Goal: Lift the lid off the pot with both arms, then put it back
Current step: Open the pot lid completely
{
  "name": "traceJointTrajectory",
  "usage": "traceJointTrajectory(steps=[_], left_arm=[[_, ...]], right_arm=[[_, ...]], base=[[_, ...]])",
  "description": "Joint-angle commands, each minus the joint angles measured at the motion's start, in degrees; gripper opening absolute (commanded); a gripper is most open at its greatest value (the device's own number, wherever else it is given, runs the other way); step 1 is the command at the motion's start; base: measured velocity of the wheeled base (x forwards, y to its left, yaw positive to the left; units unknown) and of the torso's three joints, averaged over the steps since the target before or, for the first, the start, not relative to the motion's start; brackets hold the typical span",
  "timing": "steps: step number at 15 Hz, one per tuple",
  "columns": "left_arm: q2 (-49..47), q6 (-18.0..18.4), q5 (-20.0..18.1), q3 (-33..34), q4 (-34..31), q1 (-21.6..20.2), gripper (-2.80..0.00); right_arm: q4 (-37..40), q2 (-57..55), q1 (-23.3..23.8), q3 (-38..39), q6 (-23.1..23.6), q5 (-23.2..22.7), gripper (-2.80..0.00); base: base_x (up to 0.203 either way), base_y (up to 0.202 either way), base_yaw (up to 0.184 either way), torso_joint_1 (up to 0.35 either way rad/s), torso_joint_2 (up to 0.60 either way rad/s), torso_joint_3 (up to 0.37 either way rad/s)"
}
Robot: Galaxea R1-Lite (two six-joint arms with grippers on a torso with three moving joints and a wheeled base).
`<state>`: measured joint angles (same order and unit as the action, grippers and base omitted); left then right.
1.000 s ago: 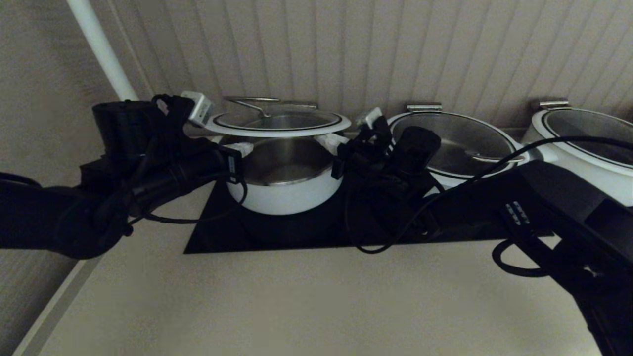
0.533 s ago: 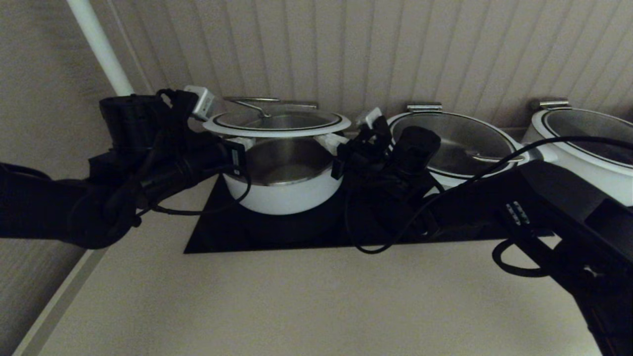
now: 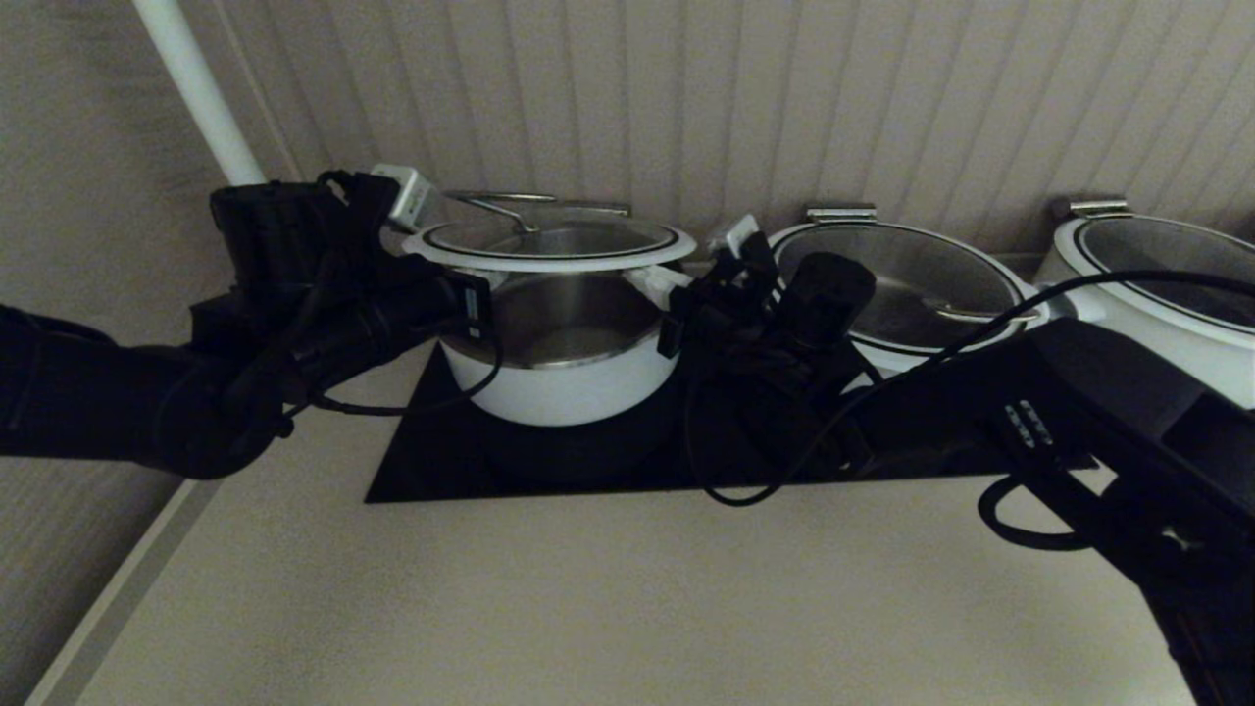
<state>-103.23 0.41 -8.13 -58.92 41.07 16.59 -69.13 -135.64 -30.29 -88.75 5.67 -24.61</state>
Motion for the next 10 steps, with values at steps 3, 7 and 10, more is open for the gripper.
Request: traceJointTrajectory(steps=[3, 7, 10], left_arm=[[-0.41, 0.02, -0.04, -0.50, 0.41, 0.02, -2.80], [-0.39, 0.02, -0.04, -0.50, 0.41, -0.07, -2.80], [-0.13, 0.02, -0.04, -0.50, 0.41, -0.07, -2.80]], right_arm=[[-0.39, 0.56, -0.03, 1.30, 0.33, -0.26, -2.80], [-0.79, 0.95, -0.03, 3.34, 1.32, -0.26, -2.80], [-2.23, 1.38, 0.03, 5.78, 1.41, -0.26, -2.80]], base=[[0.000, 0.000, 0.000, 0.000, 0.00, 0.000], [0.000, 0.000, 0.000, 0.000, 0.00, 0.000], [0.000, 0.000, 0.000, 0.000, 0.00, 0.000]])
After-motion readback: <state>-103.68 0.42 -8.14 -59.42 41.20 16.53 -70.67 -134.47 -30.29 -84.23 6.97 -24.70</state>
